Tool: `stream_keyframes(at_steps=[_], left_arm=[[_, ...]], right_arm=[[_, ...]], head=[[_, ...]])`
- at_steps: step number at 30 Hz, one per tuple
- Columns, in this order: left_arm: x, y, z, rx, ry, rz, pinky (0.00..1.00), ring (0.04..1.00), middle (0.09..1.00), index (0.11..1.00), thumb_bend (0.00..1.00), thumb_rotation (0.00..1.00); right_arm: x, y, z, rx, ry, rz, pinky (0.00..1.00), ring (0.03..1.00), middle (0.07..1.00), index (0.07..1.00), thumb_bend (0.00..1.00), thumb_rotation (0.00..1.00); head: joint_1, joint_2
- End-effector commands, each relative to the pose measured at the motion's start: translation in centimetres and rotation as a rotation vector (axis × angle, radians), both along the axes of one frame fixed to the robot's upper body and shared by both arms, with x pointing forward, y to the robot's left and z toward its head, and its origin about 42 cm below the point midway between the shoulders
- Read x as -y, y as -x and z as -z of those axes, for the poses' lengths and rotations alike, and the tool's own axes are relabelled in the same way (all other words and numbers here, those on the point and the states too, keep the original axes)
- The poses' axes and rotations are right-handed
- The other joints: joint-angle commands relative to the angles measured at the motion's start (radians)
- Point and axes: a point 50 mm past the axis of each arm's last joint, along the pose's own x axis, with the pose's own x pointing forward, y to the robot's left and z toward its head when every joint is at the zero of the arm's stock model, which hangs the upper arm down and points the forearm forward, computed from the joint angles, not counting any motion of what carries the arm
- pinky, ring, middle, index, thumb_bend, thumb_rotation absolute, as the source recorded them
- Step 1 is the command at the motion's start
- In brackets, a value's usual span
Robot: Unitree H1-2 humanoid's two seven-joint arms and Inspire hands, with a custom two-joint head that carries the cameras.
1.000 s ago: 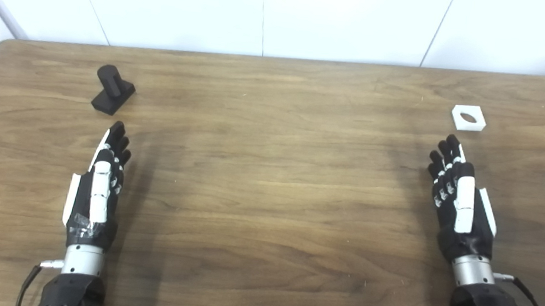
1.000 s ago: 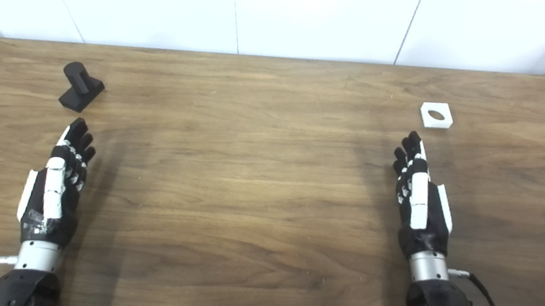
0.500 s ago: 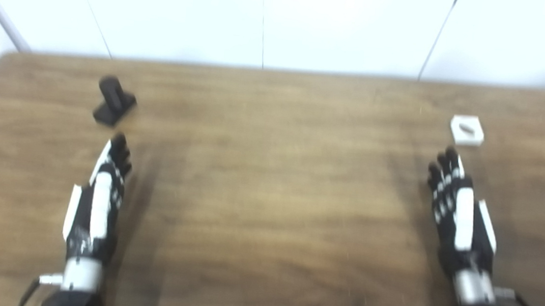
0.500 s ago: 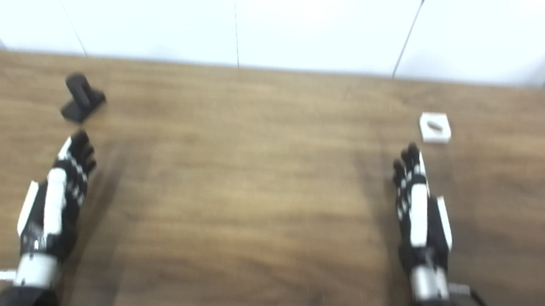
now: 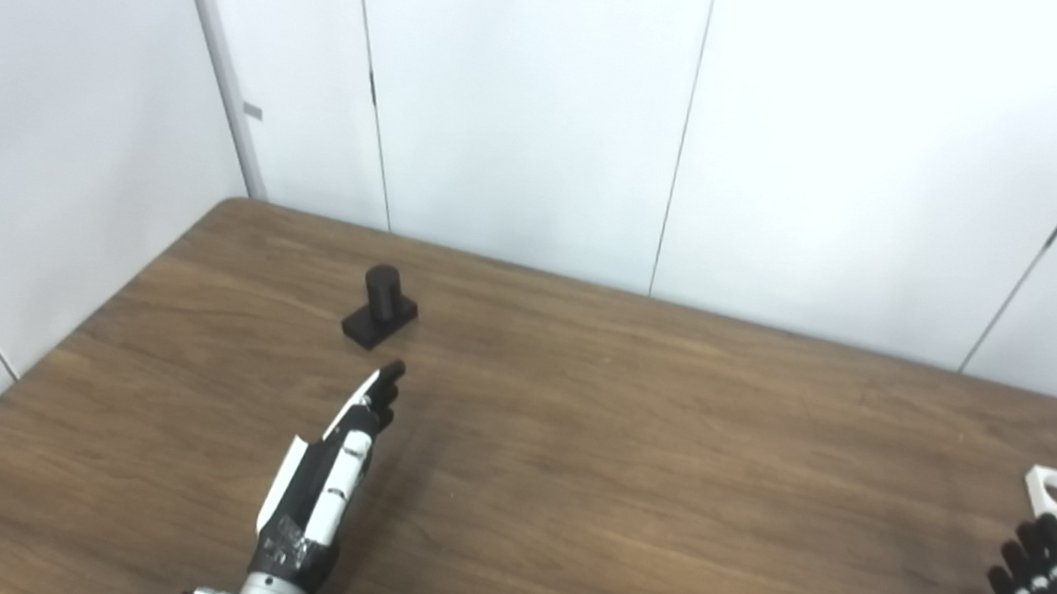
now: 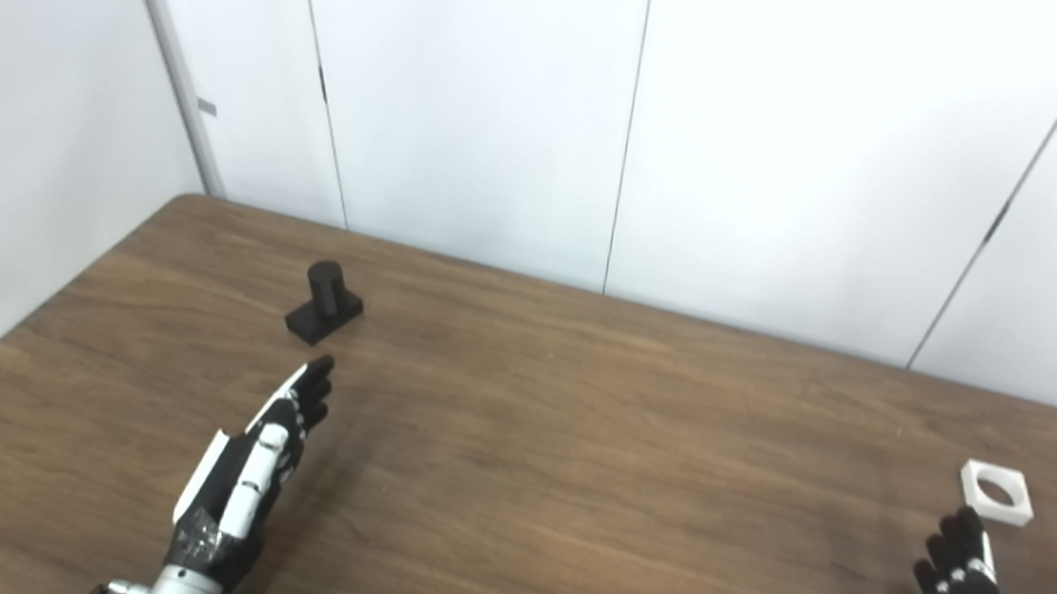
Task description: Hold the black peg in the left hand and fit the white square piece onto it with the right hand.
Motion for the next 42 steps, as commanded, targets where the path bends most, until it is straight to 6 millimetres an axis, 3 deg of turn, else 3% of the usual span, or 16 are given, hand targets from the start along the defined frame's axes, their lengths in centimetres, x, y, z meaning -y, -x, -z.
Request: stream_keyframes(at_steps=[1,8,12,15,17,19,22,25,29,33,42], left_arm=[[1.9,0.7,2.2,-0.039,0.053,-0.010,1.00,1.000,0.999,0.960,0.32,0.92],[1.8,0.6,2.4,-0.066,-0.021,-0.037,1.00,1.000,0.997,0.960,0.39,0.87],[1.7,0.7,1.9,-0.090,-0.116,-0.082,0.97,0.970,0.966,0.940,0.45,0.61],[1.9,0.7,0.9,-0.096,-0.190,-0.125,0.95,0.951,0.951,0.930,0.51,0.33],[1.7,0.3,-0.3,-0.092,-0.315,-0.178,0.90,0.926,0.931,0.914,0.59,0.22],[1.3,-0.2,-1.5,-0.091,-0.425,-0.230,0.84,0.886,0.900,0.879,0.67,0.18],[0.7,-0.8,-2.9,-0.089,-0.502,-0.281,0.94,0.942,0.916,0.865,0.74,0.16],[-0.7,-2.0,-4.1,-0.070,-0.595,-0.316,0.98,0.966,0.923,0.868,0.78,0.19],[-2.5,-3.6,-5.5,-0.082,-0.650,-0.357,0.92,0.980,0.938,0.861,0.81,0.25],[-4.2,-5.3,-6.6,-0.099,-0.721,-0.421,0.99,0.979,0.930,0.848,0.83,0.31],[-7.0,-8.3,-7.0,-0.131,-0.819,-0.501,1.00,0.958,0.914,0.830,0.83,0.41]], right_arm=[[0.3,1.1,1.7,-0.041,-0.012,0.002,1.00,1.000,1.000,0.998,0.49,1.00],[0.2,1.1,1.7,-0.045,-0.021,-0.006,1.00,1.000,1.000,0.999,0.48,1.00],[0.2,1.0,1.7,-0.046,-0.019,-0.002,1.00,0.998,0.999,0.994,0.49,0.99],[0.2,1.0,1.8,-0.045,-0.014,0.001,1.00,0.988,0.997,0.993,0.49,0.99],[0.2,1.0,1.9,-0.039,-0.014,-0.001,1.00,0.988,0.998,0.994,0.48,0.99],[0.2,1.1,1.9,-0.037,-0.014,-0.001,1.00,0.985,0.996,0.989,0.46,1.00],[0.1,1.1,2.0,-0.040,-0.014,0.000,1.00,0.985,0.994,0.986,0.47,0.99],[0.1,1.1,1.9,-0.044,-0.016,-0.001,1.00,0.990,0.997,0.989,0.48,0.99],[0.0,1.0,1.8,-0.035,-0.015,0.002,1.00,0.989,0.997,0.992,0.46,0.99],[0.0,0.9,1.9,-0.038,-0.005,0.007,1.00,0.985,0.994,0.991,0.46,0.98],[-0.1,1.0,1.9,-0.039,-0.012,0.002,1.00,0.997,0.999,0.996,0.41,1.00]], head=[[0.001,0.001],[-0.018,0.007],[-0.032,0.012],[-0.035,0.012],[-0.037,0.014],[-0.037,0.014],[-0.038,0.013],[-0.038,0.012],[-0.040,0.014],[-0.041,0.013],[-0.045,0.017]])
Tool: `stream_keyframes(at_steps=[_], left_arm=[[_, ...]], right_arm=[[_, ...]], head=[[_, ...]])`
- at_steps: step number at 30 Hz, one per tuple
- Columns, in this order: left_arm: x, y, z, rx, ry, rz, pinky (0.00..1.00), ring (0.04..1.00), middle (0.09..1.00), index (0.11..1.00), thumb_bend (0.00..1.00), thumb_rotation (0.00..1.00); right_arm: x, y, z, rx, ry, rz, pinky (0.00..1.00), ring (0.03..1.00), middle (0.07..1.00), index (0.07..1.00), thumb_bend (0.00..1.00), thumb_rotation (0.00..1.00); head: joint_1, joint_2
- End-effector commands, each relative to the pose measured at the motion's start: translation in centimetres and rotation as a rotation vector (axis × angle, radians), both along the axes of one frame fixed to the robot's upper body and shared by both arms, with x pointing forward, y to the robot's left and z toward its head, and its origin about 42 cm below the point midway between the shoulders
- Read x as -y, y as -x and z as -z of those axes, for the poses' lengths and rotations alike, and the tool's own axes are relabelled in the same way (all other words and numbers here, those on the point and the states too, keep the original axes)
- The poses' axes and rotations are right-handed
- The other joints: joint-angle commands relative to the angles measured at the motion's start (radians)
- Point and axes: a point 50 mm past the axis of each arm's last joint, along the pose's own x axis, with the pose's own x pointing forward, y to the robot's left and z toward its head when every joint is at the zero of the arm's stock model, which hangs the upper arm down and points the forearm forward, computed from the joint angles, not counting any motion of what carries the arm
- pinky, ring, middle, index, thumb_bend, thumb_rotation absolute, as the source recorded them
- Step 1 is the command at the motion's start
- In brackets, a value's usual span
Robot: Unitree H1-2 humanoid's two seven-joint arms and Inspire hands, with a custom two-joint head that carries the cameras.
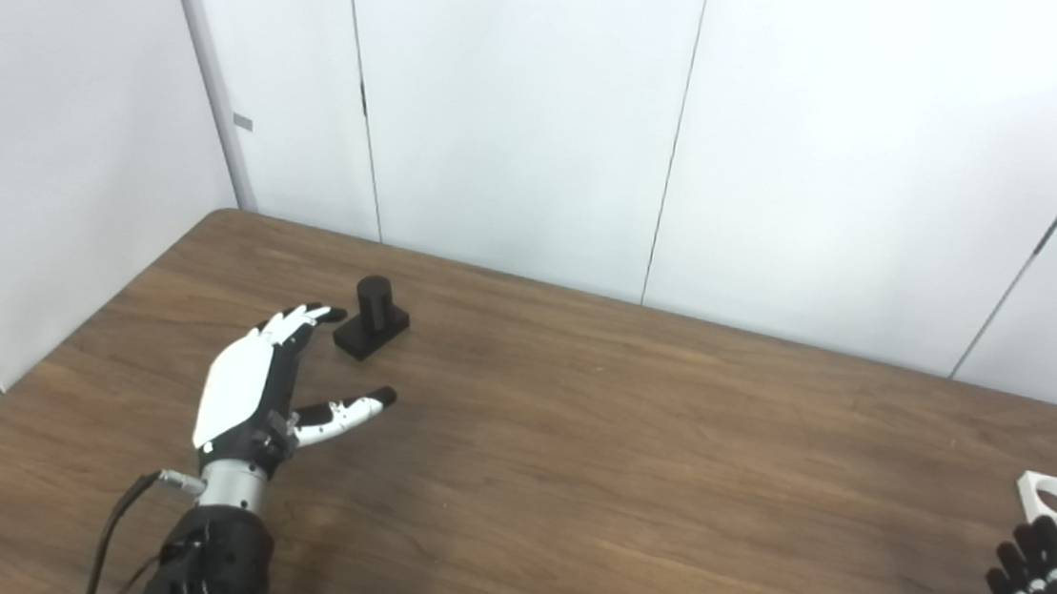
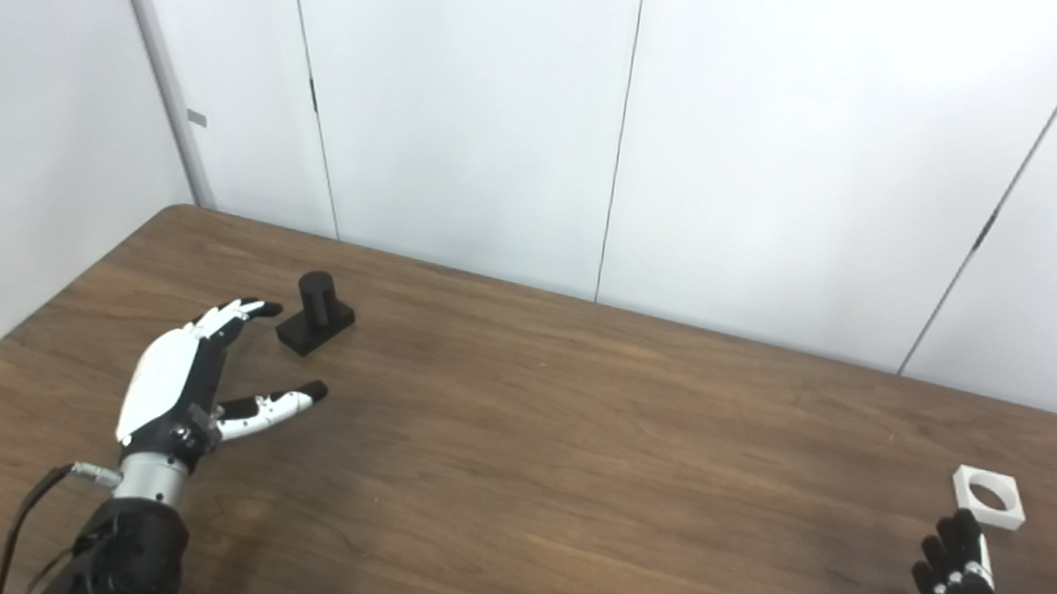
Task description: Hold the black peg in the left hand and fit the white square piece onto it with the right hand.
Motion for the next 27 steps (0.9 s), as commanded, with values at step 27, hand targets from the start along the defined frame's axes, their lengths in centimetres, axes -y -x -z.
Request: stream_keyframes(at_steps=[27], left_arm=[[-1.6,-10.0,-1.6,-0.056,-0.082,-0.150,1.00,0.974,0.924,0.817,0.87,0.41]], right_arm=[[-0.8,1.2,1.6,-0.049,-0.024,0.014,1.00,0.994,0.997,1.000,0.38,1.00]], head=[[-0.014,0.005]])
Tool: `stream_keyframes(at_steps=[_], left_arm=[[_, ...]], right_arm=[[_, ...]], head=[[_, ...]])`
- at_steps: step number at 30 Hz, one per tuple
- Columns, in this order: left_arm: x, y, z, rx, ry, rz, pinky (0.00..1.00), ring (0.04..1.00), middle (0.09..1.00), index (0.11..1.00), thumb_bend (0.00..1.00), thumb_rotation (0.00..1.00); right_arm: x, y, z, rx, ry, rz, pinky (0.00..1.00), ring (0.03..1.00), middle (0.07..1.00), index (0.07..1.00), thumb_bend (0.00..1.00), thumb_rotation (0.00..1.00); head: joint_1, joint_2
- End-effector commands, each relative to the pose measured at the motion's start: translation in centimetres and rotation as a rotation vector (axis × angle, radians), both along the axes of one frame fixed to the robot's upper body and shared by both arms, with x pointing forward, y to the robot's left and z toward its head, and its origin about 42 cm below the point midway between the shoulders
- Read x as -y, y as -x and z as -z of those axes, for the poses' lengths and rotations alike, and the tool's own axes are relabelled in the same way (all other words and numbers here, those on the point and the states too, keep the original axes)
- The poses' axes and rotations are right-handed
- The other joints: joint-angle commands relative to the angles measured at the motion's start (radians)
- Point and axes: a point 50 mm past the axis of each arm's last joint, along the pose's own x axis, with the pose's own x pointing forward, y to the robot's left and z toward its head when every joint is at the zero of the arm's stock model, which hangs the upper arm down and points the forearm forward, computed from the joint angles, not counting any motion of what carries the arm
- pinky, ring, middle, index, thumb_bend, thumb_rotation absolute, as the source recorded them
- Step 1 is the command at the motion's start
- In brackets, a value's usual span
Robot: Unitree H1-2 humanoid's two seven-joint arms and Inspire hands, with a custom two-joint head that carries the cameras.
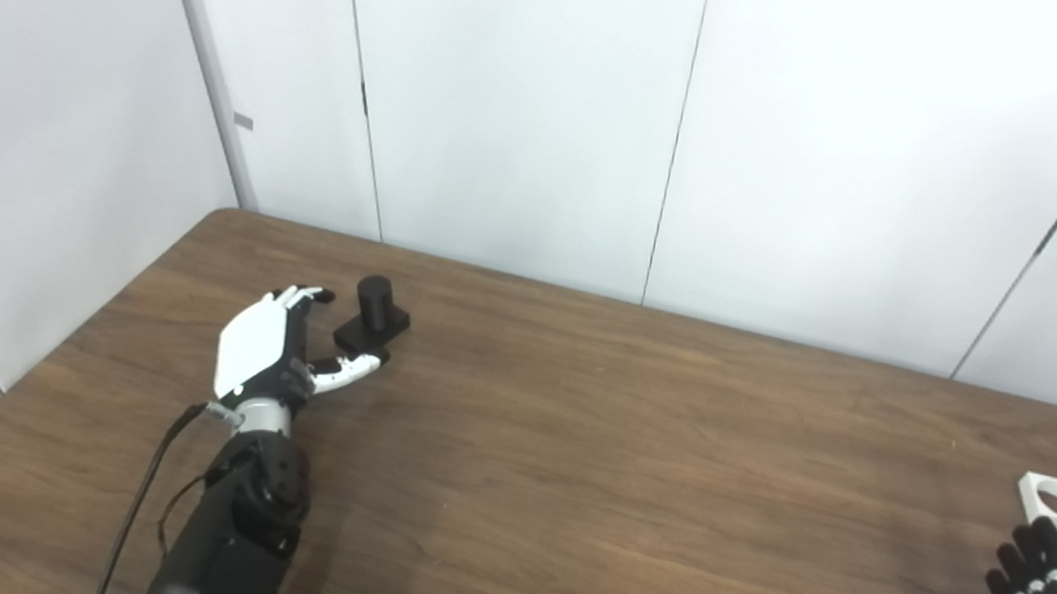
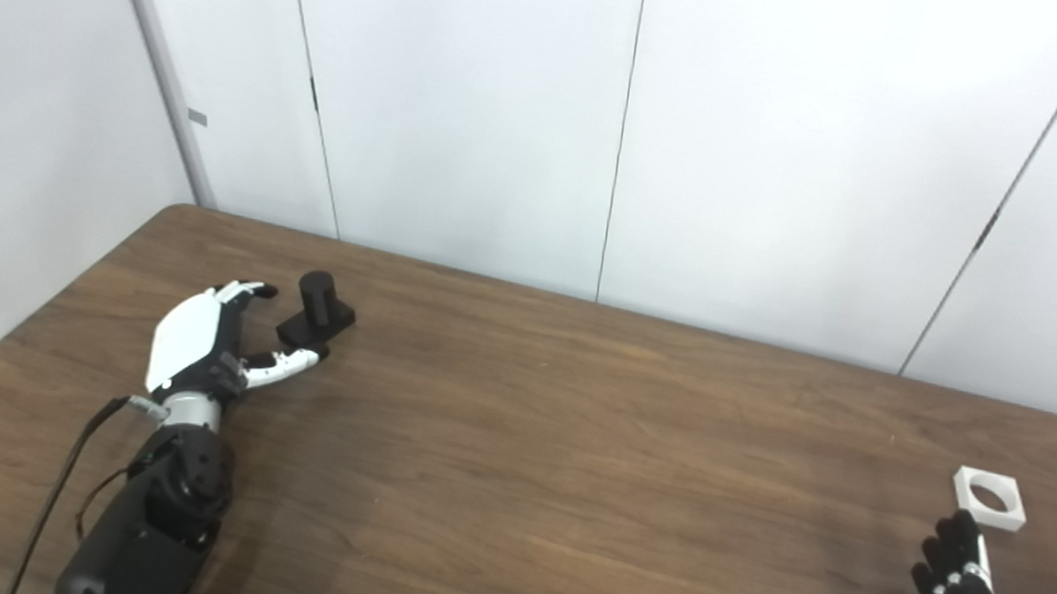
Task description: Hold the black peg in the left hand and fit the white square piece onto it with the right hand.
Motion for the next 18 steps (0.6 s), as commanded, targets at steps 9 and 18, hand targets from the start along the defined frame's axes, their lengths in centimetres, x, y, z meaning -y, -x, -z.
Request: stream_keyframes(at_steps=[9,18], left_arm=[[-0.9,-3.6,-2.8,0.041,-0.073,-0.008,1.00,0.972,0.917,0.805,0.87,0.41],[-1.0,-4.9,-2.5,-0.017,-0.085,-0.035,1.00,0.984,0.915,0.799,0.87,0.41]], right_arm=[[-0.9,1.1,1.5,-0.049,-0.030,0.019,1.00,0.984,0.991,0.999,0.38,1.00],[-0.9,1.2,1.6,-0.043,-0.022,0.014,1.00,0.984,0.992,0.997,0.37,1.00]], head=[[-0.008,0.003],[-0.014,0.007]])
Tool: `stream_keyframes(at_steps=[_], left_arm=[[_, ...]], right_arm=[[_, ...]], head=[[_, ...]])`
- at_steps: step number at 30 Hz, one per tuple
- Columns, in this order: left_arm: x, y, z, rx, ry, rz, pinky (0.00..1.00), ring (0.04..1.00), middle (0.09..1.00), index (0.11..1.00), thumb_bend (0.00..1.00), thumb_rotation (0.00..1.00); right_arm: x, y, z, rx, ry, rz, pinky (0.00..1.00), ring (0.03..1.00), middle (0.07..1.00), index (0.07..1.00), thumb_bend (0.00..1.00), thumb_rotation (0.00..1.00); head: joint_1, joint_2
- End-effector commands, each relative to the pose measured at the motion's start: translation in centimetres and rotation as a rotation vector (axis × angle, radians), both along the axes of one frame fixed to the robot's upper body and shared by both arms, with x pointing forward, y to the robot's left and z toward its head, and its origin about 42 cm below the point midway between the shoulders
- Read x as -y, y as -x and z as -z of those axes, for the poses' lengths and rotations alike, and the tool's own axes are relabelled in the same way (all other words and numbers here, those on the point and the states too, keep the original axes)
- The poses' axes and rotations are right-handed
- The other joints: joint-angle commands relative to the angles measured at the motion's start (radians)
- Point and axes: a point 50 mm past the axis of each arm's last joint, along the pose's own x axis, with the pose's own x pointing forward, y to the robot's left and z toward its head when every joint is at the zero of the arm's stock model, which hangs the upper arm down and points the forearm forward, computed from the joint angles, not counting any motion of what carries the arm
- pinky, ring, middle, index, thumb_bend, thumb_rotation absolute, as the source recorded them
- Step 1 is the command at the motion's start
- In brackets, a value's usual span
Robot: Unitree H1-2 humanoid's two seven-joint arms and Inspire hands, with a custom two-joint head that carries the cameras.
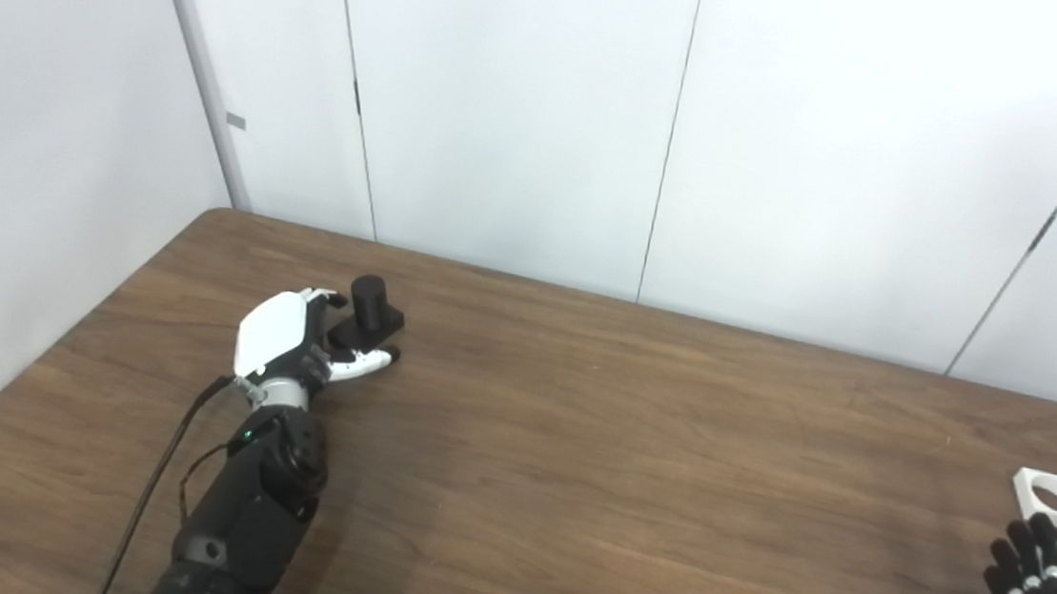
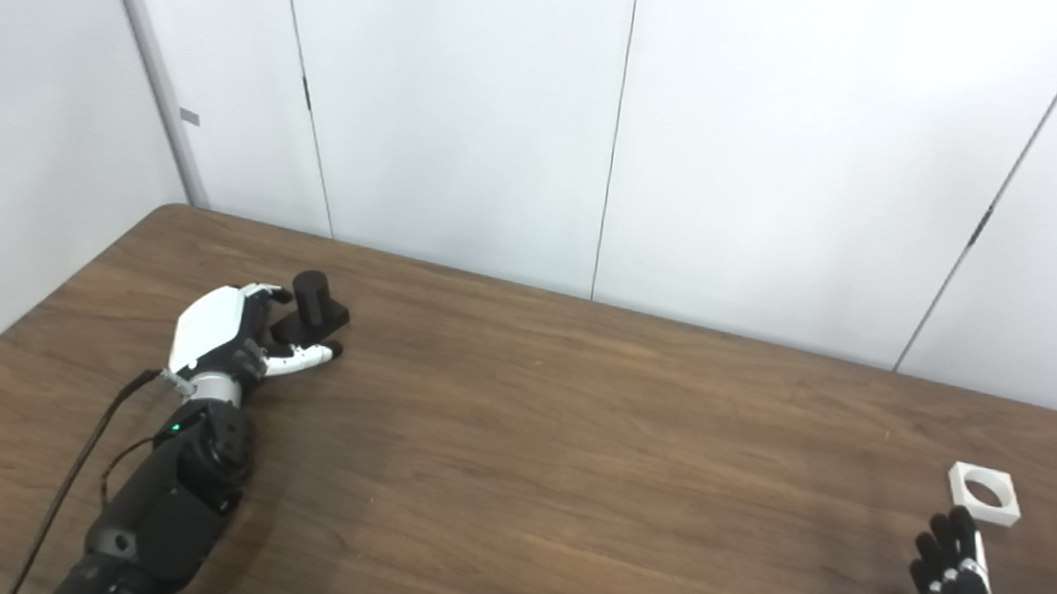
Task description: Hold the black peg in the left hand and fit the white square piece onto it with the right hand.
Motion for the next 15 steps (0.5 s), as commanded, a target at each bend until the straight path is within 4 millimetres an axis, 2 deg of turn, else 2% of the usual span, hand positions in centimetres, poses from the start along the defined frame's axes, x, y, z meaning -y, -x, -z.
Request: stream_keyframes(at_steps=[1,6,15], left_arm=[[-0.84,-1.78,-3.24,0.083,-0.068,-0.023,1.00,0.985,0.916,0.801,0.86,0.41],[-1.03,-1.93,-3.02,0.065,-0.074,-0.030,1.00,0.985,0.912,0.803,0.85,0.41],[-1.32,-1.99,-2.91,0.046,-0.073,-0.019,1.00,0.970,0.898,0.739,0.86,0.42]], right_arm=[[-0.79,1.13,1.62,-0.042,-0.031,0.003,1.00,0.983,0.993,0.999,0.36,1.00],[-0.73,1.13,1.68,-0.039,-0.022,0.004,1.00,0.976,0.988,0.997,0.36,1.00],[-0.68,1.07,1.81,-0.046,-0.023,0.008,1.00,0.979,0.986,0.994,0.37,1.00]], head=[[0.001,0.001],[0.000,0.005],[-0.003,0.010]])
